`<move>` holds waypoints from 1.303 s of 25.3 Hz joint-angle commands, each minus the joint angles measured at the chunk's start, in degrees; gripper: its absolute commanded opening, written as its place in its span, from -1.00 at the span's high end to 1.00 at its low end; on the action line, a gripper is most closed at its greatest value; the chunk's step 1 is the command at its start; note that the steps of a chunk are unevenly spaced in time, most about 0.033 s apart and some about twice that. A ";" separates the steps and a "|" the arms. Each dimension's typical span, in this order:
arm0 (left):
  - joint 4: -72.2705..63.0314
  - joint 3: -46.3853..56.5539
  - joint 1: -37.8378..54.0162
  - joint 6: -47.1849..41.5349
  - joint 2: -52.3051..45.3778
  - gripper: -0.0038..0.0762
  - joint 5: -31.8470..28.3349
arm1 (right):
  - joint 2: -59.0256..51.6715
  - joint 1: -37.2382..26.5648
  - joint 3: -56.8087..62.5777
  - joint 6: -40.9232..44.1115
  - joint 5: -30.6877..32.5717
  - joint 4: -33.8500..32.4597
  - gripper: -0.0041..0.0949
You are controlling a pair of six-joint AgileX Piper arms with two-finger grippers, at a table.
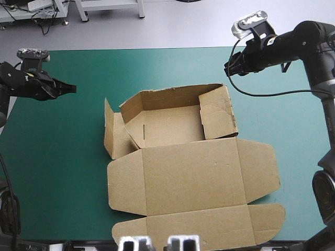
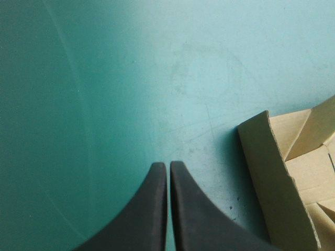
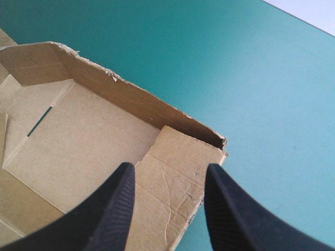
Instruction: Fold the box
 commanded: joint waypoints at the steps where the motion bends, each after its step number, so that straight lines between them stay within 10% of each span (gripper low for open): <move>1: -1.58 -1.95 0.13 0.10 -2.02 0.87 -1.21 | -2.86 -0.28 -1.75 0.73 -0.49 2.03 0.25; 9: -1.58 -1.95 0.13 0.10 -2.02 0.87 0.35 | 0.26 -0.28 1.18 5.20 0.60 -7.72 0.34; 33: -2.47 -1.95 0.13 -0.02 -2.02 0.89 1.45 | 10.69 -0.15 14.91 11.19 -0.03 -0.99 0.33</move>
